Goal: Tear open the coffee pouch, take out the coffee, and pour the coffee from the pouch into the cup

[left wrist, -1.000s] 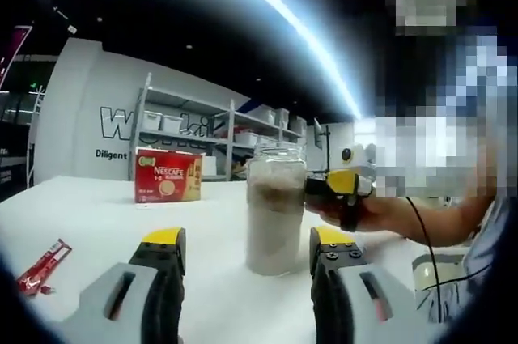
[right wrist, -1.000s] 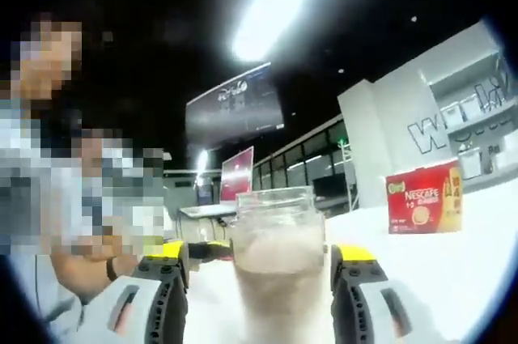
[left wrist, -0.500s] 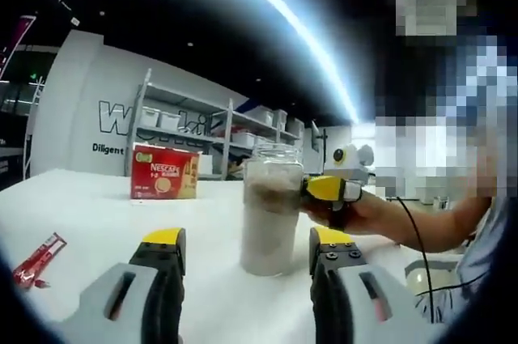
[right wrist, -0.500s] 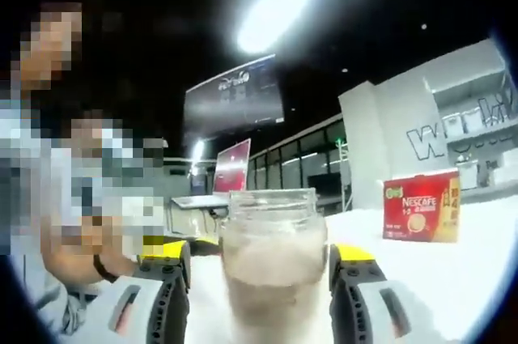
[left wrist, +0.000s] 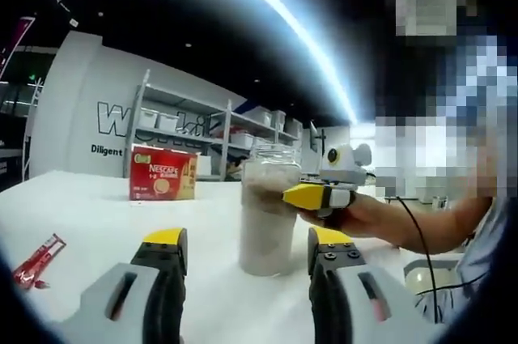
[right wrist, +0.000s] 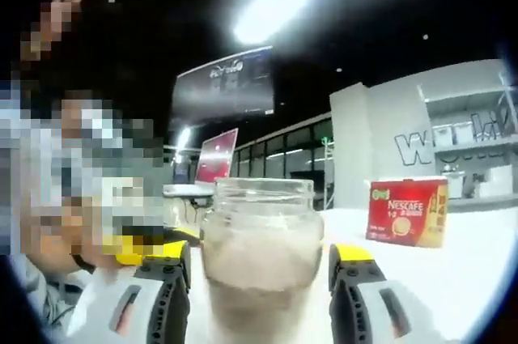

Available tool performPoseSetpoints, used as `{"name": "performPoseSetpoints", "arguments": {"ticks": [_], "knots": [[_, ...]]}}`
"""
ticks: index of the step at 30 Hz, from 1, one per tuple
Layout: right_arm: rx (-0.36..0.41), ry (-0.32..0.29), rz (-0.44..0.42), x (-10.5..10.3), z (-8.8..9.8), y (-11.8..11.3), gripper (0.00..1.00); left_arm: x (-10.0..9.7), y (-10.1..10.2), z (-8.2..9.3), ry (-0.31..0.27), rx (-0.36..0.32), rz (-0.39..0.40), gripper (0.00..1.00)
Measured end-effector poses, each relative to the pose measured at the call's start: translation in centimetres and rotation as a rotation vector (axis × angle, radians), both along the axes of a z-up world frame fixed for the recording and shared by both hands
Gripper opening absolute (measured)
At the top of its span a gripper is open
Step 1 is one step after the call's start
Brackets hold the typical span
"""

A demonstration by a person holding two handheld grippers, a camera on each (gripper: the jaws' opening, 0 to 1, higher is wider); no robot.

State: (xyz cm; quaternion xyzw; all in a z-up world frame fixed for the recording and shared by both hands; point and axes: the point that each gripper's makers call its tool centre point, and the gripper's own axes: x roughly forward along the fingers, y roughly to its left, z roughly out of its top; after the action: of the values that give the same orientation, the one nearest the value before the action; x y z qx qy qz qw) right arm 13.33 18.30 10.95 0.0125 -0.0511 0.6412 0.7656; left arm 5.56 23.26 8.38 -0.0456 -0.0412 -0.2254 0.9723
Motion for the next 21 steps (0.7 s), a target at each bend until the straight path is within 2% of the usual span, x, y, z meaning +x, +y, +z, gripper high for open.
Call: {"name": "performPoseSetpoints", "arguments": {"ticks": [5, 11, 15, 21], "knots": [[-0.016, 0.028, -0.025, 0.1, -0.2, 0.2, 0.62, 0.0, 0.1, 0.1, -0.001, -0.004, 0.000, 0.62], [-0.051, 0.022, -0.036, -0.3, -1.1, 0.6, 0.60, 0.1, 0.2, 0.1, 0.001, -0.005, 0.002, 0.62], [-0.050, 0.023, -0.038, -0.2, -1.0, 0.5, 0.59, 0.1, 0.1, 0.0, 0.005, -0.001, 0.003, 0.61], [-0.050, 0.026, -0.044, 0.7, -1.0, 0.3, 0.58, 0.2, 0.1, 0.0, 0.003, 0.002, 0.005, 0.60]]}}
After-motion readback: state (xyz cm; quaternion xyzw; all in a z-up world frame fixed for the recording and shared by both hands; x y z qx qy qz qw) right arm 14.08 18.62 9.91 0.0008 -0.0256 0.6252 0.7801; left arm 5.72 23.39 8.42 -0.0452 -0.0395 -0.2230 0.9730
